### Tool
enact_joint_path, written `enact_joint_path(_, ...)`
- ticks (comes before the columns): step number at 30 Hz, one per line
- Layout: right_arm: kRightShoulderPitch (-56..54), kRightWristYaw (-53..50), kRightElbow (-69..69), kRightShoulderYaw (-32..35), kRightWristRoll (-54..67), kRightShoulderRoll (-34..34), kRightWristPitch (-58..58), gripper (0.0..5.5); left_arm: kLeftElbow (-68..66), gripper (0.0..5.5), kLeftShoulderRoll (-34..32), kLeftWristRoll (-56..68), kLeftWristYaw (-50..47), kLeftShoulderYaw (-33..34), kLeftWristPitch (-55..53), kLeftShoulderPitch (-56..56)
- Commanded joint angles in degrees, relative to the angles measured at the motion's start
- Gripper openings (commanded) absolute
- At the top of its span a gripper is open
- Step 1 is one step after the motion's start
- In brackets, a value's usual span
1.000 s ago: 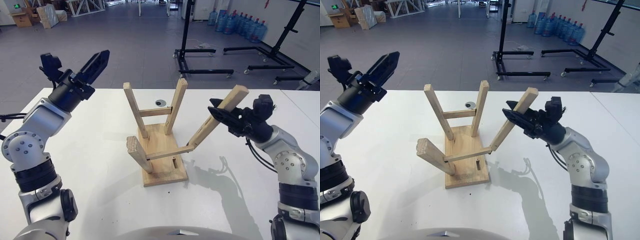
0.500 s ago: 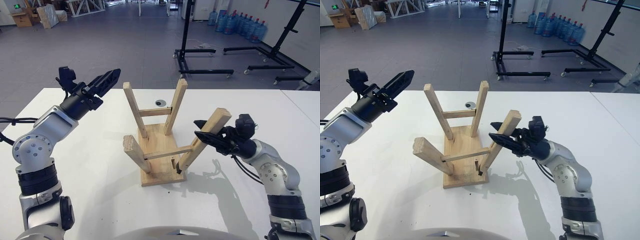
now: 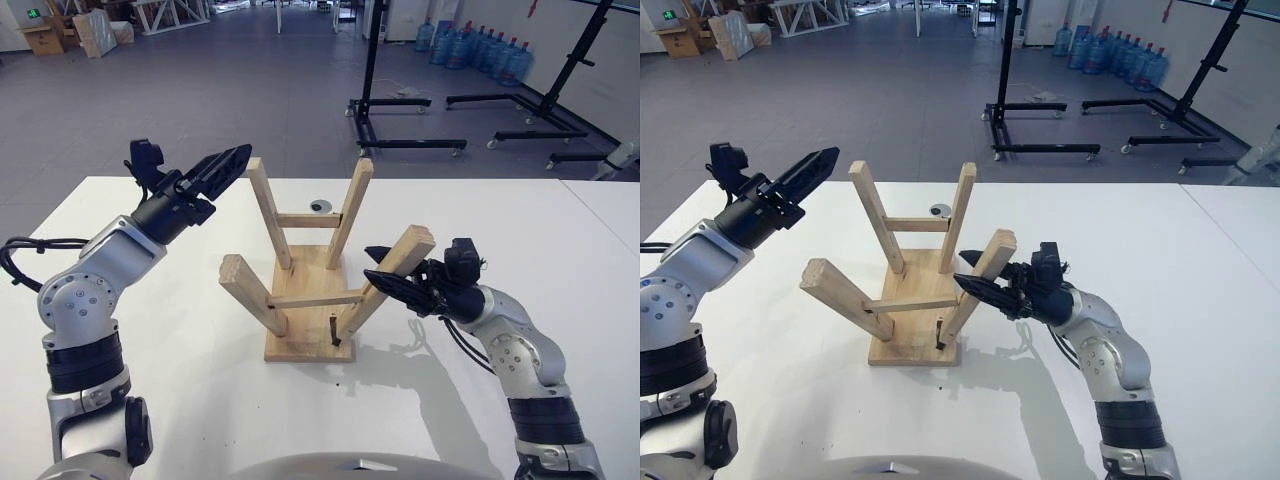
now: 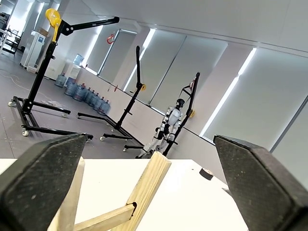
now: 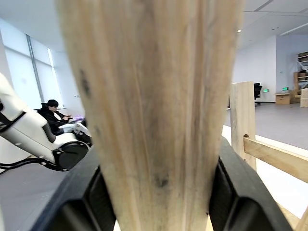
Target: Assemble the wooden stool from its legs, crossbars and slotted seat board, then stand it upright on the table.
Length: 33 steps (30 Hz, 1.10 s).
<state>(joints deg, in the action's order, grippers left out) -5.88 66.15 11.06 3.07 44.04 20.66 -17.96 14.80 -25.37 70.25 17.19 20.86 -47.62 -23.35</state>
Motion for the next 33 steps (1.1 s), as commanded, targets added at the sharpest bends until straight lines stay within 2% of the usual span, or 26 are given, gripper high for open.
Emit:
enact_joint_path(1,-0.66,-0.78,-1.64,0.31,-1.86,0.07,2.16,2.07,0.16,4.82,0.37,-0.94,0.13,-0.76,0.72,0.22)
enact_joint_path(10,0.21,0.32,-3.84,-2.51,-5.98,-0.06,8.05,2.06,0.1,4.82,0.52,-1.1,0.32,-1.19,0.77,0.38)
enact_joint_path(33,-3.51,2.38,-5.68,-3.61,-6.03,3.74,8.79,2.05,0.23,4.82,1.01,-1.22,0.13,-1.54,0.84,0.06)
